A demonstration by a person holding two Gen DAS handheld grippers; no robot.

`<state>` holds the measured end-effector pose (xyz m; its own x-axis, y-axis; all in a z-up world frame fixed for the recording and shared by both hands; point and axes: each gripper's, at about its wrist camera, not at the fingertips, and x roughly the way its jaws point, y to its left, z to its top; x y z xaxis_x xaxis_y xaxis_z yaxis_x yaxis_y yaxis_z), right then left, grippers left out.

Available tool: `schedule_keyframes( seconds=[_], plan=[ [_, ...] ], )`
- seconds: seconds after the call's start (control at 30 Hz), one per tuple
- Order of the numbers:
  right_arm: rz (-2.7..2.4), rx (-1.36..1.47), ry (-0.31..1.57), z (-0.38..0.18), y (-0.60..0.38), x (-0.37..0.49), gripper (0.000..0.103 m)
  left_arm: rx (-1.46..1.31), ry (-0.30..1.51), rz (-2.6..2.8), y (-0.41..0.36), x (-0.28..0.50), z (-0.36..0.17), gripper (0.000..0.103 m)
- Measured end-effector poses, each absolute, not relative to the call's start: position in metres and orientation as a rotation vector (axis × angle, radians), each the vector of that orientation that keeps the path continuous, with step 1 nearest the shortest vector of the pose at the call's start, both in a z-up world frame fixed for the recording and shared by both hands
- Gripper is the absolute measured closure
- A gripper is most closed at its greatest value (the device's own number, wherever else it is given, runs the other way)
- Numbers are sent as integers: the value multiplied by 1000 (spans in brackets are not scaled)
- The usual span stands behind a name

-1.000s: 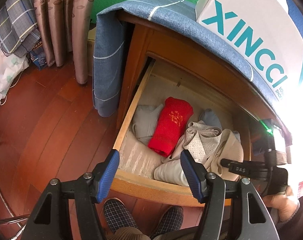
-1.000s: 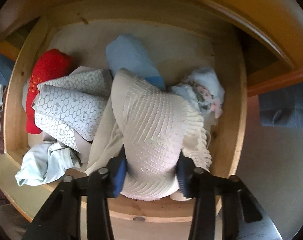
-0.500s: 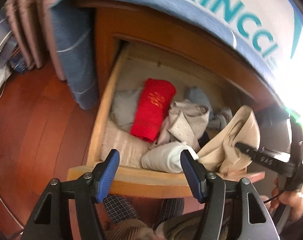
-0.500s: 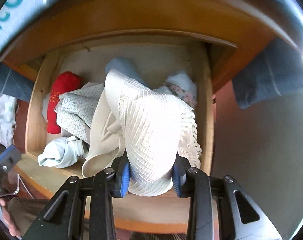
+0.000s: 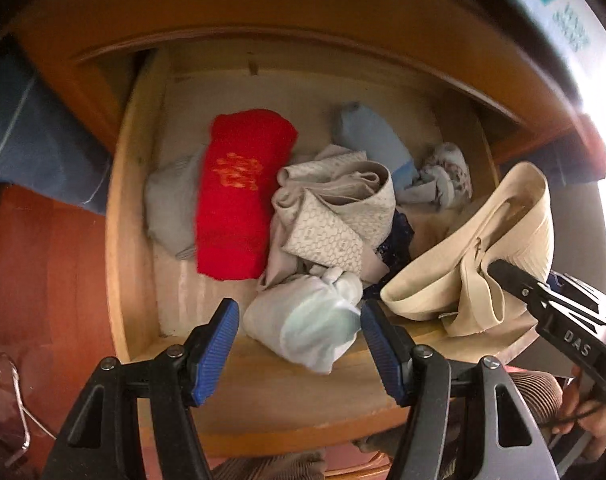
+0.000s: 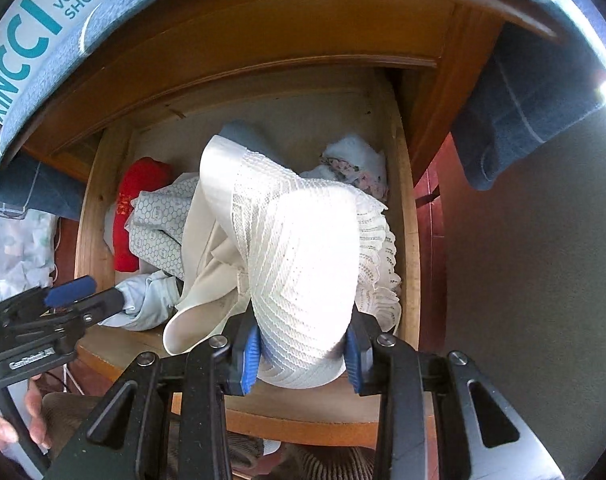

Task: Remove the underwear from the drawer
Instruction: 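Lower the left tool and grasp the pale blue-white garment while the right tool holds the bra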

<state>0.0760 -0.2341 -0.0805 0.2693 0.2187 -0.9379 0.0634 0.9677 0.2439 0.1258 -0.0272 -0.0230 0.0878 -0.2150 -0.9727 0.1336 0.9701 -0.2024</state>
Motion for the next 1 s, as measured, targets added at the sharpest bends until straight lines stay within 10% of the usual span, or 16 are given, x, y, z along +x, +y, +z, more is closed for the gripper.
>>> schedule_keyframes(
  seconds=[0.43, 0.6, 1.0],
  plan=[
    [126, 262, 1311, -88, -226, 84, 72, -4, 1574, -220, -47, 131, -62, 39],
    [133, 273, 1316, -90, -226, 84, 72, 1, 1538, -240, -39, 127, -57, 62],
    [135, 271, 1318, -90, -225, 83, 72, -1, 1419, -286, -15, 99, -12, 68]
  ],
)
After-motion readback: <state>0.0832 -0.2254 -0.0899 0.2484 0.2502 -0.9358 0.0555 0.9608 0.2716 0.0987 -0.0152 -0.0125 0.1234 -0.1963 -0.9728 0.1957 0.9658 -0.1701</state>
